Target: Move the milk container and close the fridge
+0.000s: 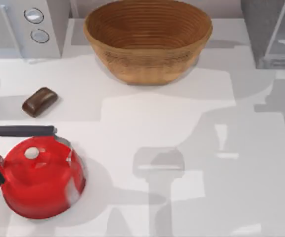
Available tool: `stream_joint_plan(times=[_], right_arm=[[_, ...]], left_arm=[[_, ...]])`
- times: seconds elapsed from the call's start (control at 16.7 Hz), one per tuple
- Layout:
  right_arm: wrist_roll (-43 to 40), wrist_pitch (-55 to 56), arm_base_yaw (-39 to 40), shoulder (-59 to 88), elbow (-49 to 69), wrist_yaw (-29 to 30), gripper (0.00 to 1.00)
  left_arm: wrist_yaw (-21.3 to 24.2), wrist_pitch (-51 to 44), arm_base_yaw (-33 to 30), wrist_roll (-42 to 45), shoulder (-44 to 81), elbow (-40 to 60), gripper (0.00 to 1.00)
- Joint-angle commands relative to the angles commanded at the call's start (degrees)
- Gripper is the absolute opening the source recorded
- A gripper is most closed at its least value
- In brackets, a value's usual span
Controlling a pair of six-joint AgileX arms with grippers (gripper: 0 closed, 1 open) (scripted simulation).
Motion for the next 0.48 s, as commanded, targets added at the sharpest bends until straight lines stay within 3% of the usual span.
stream_joint_plan(times=[0.48], right_arm=[[-1.29, -12.28, -6.64, 21.9, 28.85, -6.3, 0.0]], left_arm=[[0.0, 0.0, 0.0, 0.0, 0.0, 0.0, 1.0]])
